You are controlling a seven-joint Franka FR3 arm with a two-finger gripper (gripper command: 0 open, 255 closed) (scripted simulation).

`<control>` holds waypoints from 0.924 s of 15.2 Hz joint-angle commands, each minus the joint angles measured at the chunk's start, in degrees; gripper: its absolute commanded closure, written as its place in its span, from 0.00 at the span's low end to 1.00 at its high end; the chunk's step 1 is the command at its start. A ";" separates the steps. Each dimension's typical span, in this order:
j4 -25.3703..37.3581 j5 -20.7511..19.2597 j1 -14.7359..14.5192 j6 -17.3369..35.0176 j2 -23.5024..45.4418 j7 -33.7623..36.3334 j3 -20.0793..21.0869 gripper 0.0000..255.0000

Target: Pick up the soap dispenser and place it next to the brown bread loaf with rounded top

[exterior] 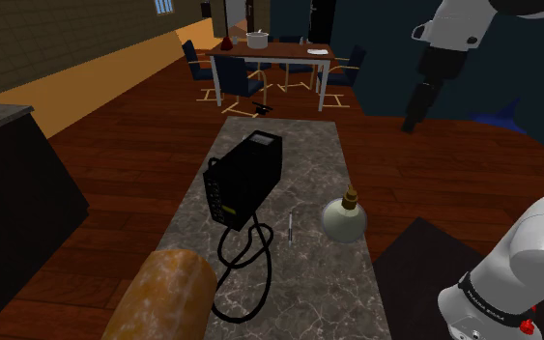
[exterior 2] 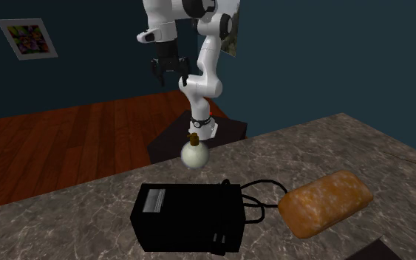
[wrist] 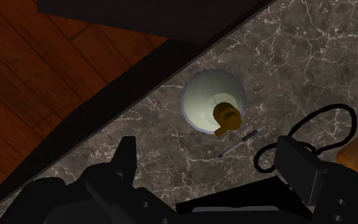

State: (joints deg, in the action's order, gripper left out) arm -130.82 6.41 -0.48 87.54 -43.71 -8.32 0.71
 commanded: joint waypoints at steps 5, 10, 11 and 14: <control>-7.24 1.43 -1.01 7.78 -0.81 2.10 3.41 0.00; -14.70 3.36 -2.53 18.11 0.39 4.82 7.98 0.00; -15.97 3.74 -2.85 20.28 0.97 5.39 8.95 0.00; -19.29 4.83 -3.76 27.01 3.42 7.16 11.95 0.00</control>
State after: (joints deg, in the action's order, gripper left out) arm -148.95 10.89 -3.98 111.82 -41.38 -1.72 11.65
